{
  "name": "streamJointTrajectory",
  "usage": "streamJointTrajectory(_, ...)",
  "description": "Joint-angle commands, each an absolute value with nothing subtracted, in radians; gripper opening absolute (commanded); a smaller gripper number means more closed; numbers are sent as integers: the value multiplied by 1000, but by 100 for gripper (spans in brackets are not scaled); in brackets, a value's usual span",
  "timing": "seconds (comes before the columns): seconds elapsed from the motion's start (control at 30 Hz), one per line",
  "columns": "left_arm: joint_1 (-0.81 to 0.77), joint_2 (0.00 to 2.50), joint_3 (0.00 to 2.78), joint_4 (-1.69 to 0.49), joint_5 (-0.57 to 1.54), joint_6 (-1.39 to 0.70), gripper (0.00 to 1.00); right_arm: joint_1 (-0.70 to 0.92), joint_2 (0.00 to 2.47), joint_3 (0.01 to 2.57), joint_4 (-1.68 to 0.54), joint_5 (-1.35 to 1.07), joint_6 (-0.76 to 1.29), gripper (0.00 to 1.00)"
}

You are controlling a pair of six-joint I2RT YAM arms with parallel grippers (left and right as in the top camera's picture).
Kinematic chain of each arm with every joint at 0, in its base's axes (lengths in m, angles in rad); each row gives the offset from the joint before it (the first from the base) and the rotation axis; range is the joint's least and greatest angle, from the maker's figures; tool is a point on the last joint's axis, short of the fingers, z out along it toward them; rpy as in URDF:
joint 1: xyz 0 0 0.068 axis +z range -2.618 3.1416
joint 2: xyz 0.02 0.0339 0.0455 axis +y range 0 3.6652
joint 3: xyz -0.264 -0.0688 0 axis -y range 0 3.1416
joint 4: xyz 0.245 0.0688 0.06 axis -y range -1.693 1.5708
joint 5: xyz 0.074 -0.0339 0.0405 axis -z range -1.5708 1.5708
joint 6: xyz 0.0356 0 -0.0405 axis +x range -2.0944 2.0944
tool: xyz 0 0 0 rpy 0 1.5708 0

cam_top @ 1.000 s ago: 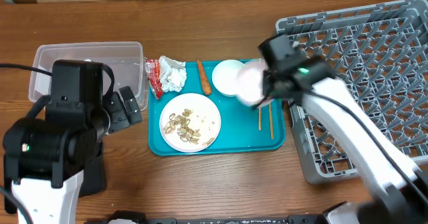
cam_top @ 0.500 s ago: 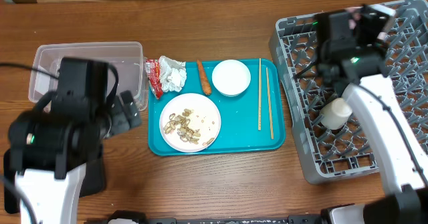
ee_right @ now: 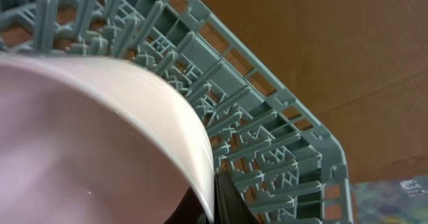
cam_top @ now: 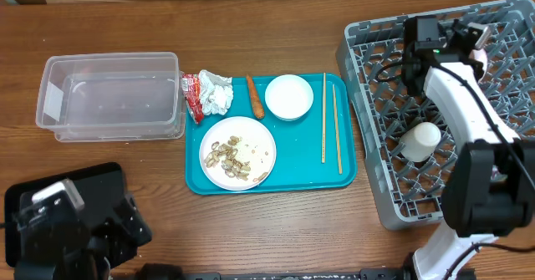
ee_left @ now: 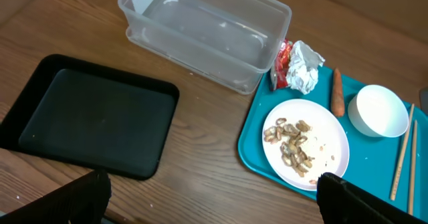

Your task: Sort waste into correct bins and load items into the dishwasher

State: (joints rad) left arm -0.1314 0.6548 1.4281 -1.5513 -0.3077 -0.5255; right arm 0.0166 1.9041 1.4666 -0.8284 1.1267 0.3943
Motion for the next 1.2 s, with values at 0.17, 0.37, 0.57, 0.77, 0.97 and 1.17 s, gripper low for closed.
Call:
streamJointTrajectory(0.17,-141,637,1414,-1548,-287,-569,100,66,1960,1473,-819,1151,366,4)
streamJointTrajectory(0.37,-141,637,1414,-1551,-287,-569,100,175,1960,1473,-820,1151,359,4)
streamJointTrajectory(0.57,-141,637,1414,-1552,-287,-569,100,264,1959,1473,-902,1159,359,15)
streamJointTrajectory(0.77,-141,638,1414,-1552,-287,-569,100,341,1934,1485,-996,1106,368,73)
streamJointTrajectory(0.97,-141,638,1414,-1553,-287,-569,100,371,1833,1599,-1092,744,368,78)
streamJointTrajectory(1.17,-141,638,1414,-1555,-287,-569,100,370,1765,1655,-1061,106,367,70)
